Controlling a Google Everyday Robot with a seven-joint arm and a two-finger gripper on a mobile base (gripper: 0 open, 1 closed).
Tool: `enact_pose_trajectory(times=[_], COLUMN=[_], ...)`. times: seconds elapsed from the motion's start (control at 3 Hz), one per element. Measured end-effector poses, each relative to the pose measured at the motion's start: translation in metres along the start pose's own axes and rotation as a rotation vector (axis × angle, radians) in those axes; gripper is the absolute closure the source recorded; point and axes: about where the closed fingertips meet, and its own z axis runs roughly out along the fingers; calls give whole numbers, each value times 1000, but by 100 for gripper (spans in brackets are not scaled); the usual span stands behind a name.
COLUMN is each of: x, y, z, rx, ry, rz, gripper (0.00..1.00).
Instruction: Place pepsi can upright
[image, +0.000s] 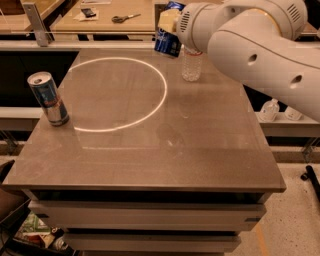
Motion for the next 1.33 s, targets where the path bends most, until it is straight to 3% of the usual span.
enact_pose_trajectory(times=[0.67,1.0,1.33], x=[-12,-15,-15], y=[30,29,30], z=[9,8,8], rx=[-4,4,4], ry=[-44,-59,-59], rz=[-182,-226,-226], gripper=[100,100,100])
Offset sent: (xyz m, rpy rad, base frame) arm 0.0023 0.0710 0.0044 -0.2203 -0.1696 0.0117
